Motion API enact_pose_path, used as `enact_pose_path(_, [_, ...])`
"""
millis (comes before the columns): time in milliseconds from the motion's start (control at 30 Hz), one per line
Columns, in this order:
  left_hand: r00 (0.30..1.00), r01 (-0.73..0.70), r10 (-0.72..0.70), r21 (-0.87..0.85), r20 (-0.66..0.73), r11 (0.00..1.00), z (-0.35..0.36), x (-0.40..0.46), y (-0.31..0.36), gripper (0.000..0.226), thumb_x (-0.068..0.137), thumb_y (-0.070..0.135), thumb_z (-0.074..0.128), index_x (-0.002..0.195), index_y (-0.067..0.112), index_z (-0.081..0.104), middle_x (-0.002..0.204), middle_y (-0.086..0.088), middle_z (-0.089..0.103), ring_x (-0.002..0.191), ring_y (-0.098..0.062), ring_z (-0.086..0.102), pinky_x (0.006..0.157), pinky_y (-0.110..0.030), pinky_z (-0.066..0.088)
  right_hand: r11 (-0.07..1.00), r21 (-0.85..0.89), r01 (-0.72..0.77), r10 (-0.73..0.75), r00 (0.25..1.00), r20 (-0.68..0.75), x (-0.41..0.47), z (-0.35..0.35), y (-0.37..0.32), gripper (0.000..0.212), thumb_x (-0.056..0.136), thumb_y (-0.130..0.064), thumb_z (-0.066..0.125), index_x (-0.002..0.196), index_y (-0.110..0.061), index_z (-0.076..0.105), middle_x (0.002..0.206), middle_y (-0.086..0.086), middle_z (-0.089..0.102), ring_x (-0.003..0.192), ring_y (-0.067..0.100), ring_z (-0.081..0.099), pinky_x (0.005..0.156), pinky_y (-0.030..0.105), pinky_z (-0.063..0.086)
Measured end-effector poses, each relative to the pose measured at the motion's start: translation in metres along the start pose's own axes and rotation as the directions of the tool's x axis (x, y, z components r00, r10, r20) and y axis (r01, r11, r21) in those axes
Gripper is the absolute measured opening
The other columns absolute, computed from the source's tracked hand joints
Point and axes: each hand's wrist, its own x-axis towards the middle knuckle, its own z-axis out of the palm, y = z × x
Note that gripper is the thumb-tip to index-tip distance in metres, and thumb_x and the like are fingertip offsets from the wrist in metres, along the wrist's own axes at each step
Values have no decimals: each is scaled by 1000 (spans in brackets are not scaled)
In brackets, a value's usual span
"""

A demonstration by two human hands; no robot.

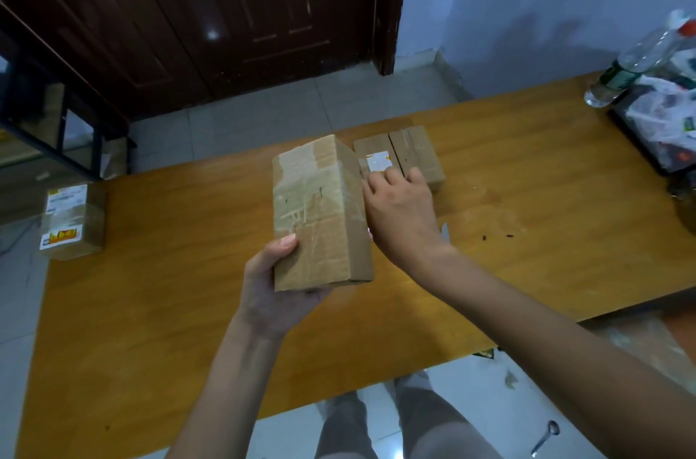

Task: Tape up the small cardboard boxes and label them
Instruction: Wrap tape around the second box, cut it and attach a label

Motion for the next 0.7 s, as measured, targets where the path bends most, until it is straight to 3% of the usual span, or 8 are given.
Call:
enact_pose_path(67, [997,22,-19,42,-74,999,-5,1,1,60,81,30,71,134,9,55,127,-14,60,116,-31,58,95,-40,49,1000,-4,9,-9,1000,16,-1,0,-1,18,75,-5,56,91,-15,60,79,1,57,78,23,54,69,34,32])
enact_pose_path(167, [979,51,-22,139,-204,989,-9,7,4,57,84,27,66,133,4,51,120,-18,59,106,-30,58,85,-39,52,1000,12,-24,23,999,35,-4,-2,0,21,77,-3,52,94,-14,58,85,2,57,82,23,52,74,35,28])
enact_pose_path(267, [867,39,163,389,-472,920,-17,10,6,22,88,10,62,106,3,52,100,-18,56,87,-23,58,71,-31,45,998,-5,-65,66,995,81,-5,-9,2,28,73,-2,45,98,-11,53,88,4,57,83,25,52,75,34,24])
enact_pose_path(333, [810,92,278,581,-516,808,-14,11,7,4,93,3,53,96,4,56,91,-13,58,79,-19,56,71,-30,44,996,-2,-87,86,988,128,-4,-12,3,29,74,0,47,101,-11,50,94,5,57,88,25,52,81,36,29])
enact_pose_path(467, [835,223,131,547,-534,807,4,14,14,38,82,39,57,102,7,64,91,-9,70,84,-24,65,77,-36,50,994,1,-111,109,977,181,1,-24,-1,22,85,-1,48,106,-7,51,102,8,58,95,28,52,100,44,29])
enact_pose_path(533, [903,326,28,725,-429,607,10,15,13,62,62,53,75,111,17,64,99,-1,75,92,-18,71,74,-30,56,995,14,-103,98,974,205,4,-31,-6,23,86,-5,52,109,-5,51,104,10,58,99,29,52,106,46,25])
enact_pose_path(600, [896,336,78,782,-437,525,12,17,3,72,49,46,88,112,22,63,95,1,75,86,-13,72,63,-21,54,996,27,-83,75,976,206,5,-39,-11,31,82,-13,64,108,-5,51,101,10,59,98,29,55,107,46,23])
enact_pose_path(700, [815,296,194,679,-547,672,6,22,-9,70,50,19,81,115,16,55,91,-3,69,74,-12,70,58,-25,52,998,67,-9,1,993,116,2,-49,-4,31,77,-17,66,102,-11,49,93,5,63,88,28,58,95,43,29])
